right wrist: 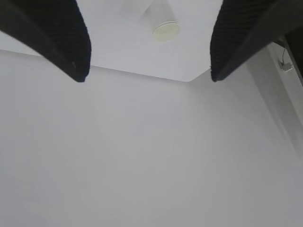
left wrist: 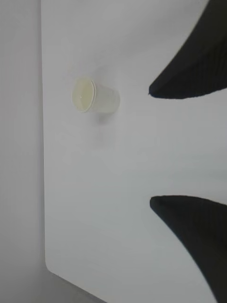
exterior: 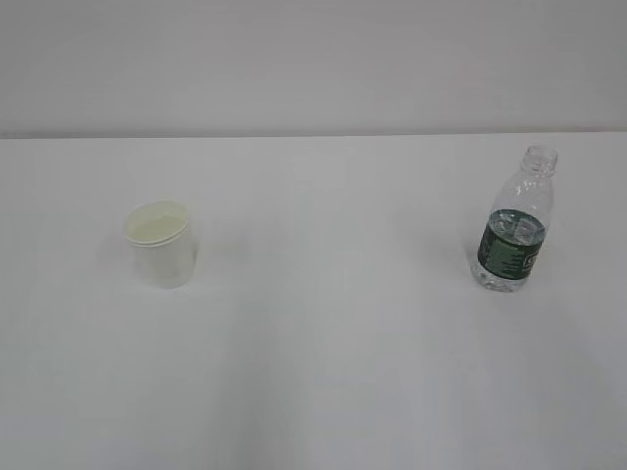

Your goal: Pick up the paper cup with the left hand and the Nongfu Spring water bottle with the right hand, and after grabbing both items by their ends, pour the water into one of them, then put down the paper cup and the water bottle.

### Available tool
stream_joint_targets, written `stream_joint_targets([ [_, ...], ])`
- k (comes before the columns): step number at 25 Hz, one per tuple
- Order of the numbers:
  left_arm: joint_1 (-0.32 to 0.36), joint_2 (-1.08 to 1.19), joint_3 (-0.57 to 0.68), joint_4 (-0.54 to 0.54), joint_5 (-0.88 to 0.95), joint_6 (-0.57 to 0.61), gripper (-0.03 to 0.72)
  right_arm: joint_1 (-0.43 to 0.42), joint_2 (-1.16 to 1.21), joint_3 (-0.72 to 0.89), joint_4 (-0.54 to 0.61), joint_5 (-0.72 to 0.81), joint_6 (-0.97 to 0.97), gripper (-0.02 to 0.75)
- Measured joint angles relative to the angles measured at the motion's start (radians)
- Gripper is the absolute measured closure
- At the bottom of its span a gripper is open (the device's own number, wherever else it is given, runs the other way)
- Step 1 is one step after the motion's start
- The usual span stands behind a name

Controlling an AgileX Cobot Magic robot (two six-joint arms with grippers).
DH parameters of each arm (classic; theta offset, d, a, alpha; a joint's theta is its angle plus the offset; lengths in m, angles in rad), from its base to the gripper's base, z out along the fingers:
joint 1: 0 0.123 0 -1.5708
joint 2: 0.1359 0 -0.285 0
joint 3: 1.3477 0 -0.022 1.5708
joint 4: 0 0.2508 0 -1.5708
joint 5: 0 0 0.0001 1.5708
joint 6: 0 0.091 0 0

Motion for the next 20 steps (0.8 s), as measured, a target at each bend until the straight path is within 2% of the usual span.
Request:
stream_joint_targets([
  [20, 0.0, 0.0, 0.0, -0.002, -0.064, 0.002, 0.228, 0.0, 0.0, -0.01, 0.0, 0.0, -0.035, 0.15],
])
